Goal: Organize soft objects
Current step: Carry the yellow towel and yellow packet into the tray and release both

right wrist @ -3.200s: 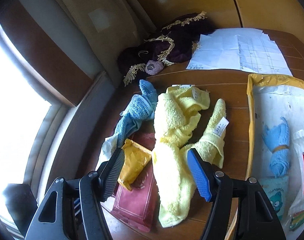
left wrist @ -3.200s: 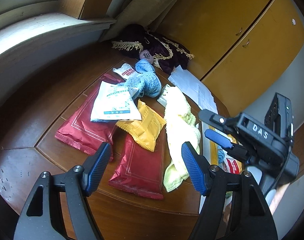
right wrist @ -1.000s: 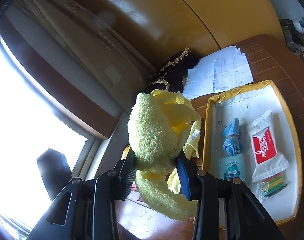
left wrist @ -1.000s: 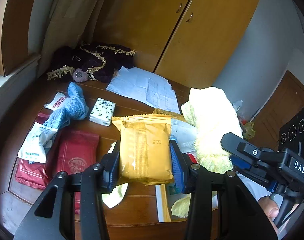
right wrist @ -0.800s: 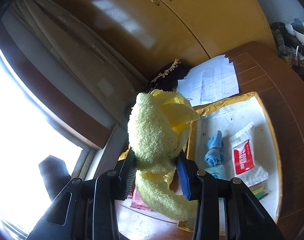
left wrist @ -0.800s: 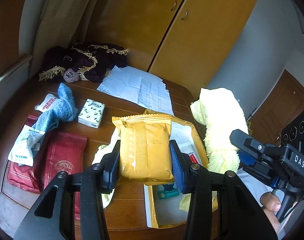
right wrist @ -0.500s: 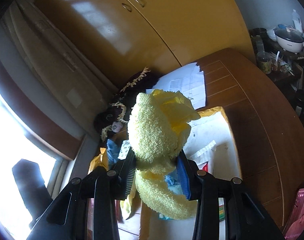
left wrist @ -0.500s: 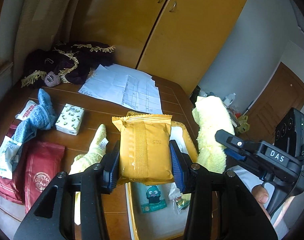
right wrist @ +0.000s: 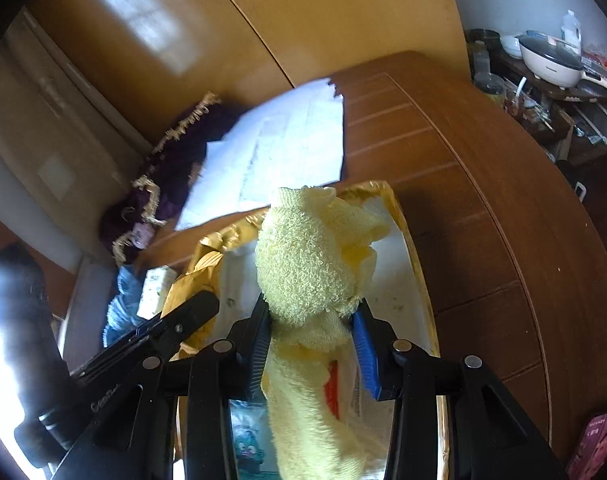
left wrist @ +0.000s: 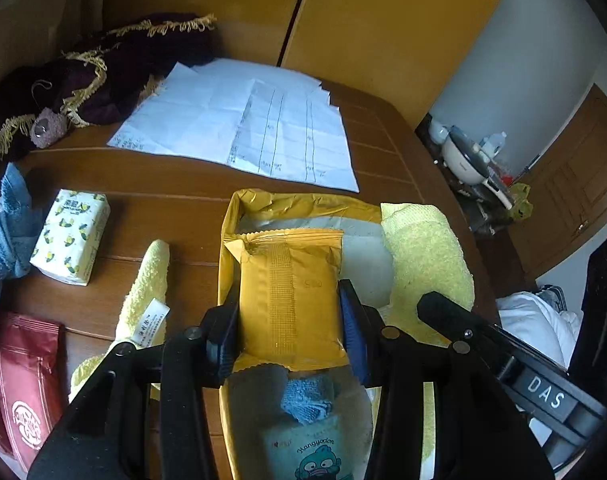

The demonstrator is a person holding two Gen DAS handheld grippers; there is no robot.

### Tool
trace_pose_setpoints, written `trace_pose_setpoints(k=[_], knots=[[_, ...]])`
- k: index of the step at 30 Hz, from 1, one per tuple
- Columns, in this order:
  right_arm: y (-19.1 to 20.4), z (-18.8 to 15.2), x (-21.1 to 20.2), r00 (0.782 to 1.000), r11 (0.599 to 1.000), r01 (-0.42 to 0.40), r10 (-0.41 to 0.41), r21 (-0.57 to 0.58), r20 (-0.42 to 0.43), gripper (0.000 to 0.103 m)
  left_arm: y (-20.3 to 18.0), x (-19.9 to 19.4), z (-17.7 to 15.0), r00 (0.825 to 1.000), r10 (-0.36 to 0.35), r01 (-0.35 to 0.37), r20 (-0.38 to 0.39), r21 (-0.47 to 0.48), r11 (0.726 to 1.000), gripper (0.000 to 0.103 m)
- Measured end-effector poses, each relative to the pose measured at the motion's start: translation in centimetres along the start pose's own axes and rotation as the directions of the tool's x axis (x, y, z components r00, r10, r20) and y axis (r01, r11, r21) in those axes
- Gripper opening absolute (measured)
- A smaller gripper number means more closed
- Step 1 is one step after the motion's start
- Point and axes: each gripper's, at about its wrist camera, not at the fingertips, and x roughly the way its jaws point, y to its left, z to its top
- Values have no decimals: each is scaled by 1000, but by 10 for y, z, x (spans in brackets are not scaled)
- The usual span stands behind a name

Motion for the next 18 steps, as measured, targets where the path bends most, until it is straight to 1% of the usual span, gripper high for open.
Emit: trace_pose_setpoints(k=[4, 6, 7, 9, 11, 13, 14, 15, 16, 18], knots=[[0, -3, 9, 999, 999, 29, -30, -23, -11, 43, -11, 8, -2, 1000, 12, -11, -28, 38, 999, 43], [-2, -4, 11, 999, 999, 34, -34, -7, -12, 44, -11, 14, -1, 999, 30, -29, -42, 26, 999, 43], [-4, -4, 11, 999, 1000, 30, -30, 0, -11, 45, -11, 17, -1, 998, 19, -18, -56, 19, 1000, 44], [-6, -6, 8, 1000, 1000, 8, -8, 7, 0, 47, -7, 24, -1, 996, -13, 13, -92, 1, 1000, 44], [-7, -8, 2, 1000, 1000, -5, 5, 13, 7, 48, -6, 21, -2, 995, -48, 48, -88, 2, 999, 46], [-7, -10, -5, 1000, 1000, -21, 20, 16, 23, 49, -3, 15, -2, 991, -99, 98, -88, -14, 995, 56], [-6, -12, -11, 999, 999, -33, 32, 18, 36, 51, 0, 10, -3, 989, -129, 128, -77, -28, 991, 60], [-5, -13, -17, 998, 999, -48, 47, 21, 50, 55, 2, 6, -3, 986, -152, 150, -64, -40, 988, 65], [-3, -14, -21, 997, 998, -57, 56, 24, 62, 61, 5, 1, -4, 983, -176, 174, -50, -54, 983, 67], [2, -16, -34, 992, 997, -79, 77, 26, 96, 68, 11, -9, -4, 977, -211, 207, -39, -90, 974, 67]])
